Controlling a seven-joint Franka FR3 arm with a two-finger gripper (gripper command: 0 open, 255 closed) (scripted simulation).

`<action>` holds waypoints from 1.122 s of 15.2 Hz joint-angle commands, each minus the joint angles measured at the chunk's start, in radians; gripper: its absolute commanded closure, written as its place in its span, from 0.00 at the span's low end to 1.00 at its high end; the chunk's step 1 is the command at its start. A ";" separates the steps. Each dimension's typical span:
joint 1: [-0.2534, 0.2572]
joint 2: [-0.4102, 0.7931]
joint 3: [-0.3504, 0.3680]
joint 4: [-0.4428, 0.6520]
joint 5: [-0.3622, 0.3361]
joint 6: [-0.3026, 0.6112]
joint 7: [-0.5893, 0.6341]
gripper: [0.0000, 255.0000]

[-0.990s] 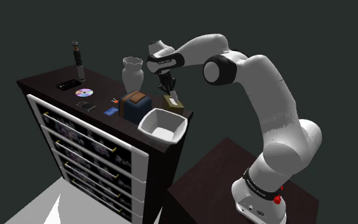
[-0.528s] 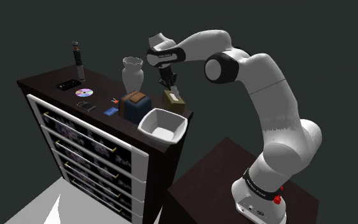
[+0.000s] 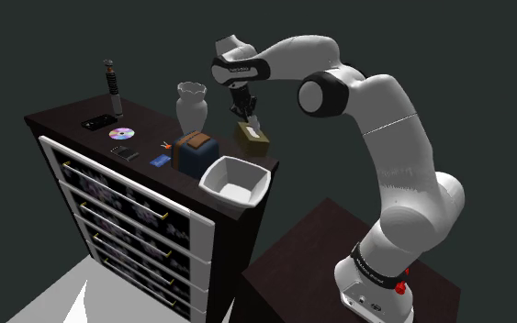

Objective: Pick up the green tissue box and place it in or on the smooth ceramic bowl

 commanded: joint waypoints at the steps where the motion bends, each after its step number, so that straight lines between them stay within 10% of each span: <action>1: 0.000 -0.005 -0.001 0.017 0.001 -0.021 -0.008 1.00; 14: 0.006 0.000 -0.006 0.185 0.005 -0.175 -0.058 1.00; 17: 0.034 -0.181 0.008 -0.103 0.000 -0.087 0.010 1.00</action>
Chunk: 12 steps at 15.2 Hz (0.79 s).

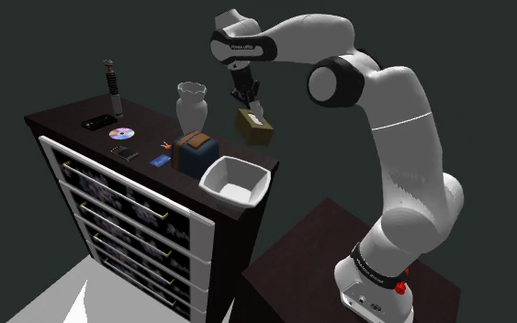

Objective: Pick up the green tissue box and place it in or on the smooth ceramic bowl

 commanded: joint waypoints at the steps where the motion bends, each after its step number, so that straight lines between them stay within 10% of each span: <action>1: 0.017 -0.096 0.008 -0.146 -0.002 0.039 0.038 1.00; 12: 0.122 -0.456 0.070 -0.622 0.013 0.098 0.228 1.00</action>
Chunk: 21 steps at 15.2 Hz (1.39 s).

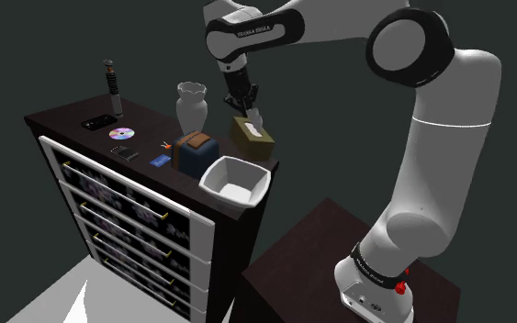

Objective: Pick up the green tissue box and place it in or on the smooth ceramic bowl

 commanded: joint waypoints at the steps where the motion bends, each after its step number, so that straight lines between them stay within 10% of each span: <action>1: 0.017 -0.059 0.013 -0.076 0.006 0.006 0.034 1.00; 21: 0.042 -0.058 0.032 -0.285 0.003 0.194 0.139 1.00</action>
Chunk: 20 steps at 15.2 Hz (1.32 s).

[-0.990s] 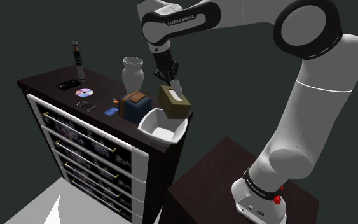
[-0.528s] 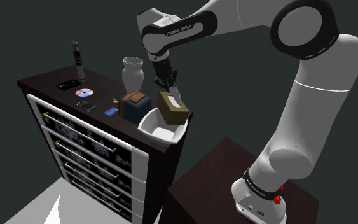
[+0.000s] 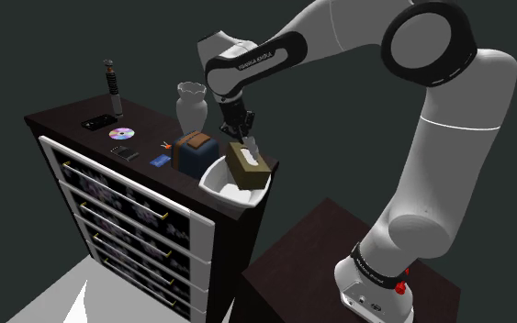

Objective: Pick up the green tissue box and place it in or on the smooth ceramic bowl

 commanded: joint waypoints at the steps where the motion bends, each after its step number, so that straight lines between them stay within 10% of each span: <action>1: 0.000 0.012 0.000 -0.010 -0.003 0.021 0.007 1.00; 12: 0.000 0.039 -0.002 -0.031 -0.010 0.067 0.021 1.00; 13: -0.001 0.038 -0.002 -0.032 -0.009 0.067 0.021 0.00; 20: 0.009 0.031 0.005 0.024 0.000 0.003 0.015 0.00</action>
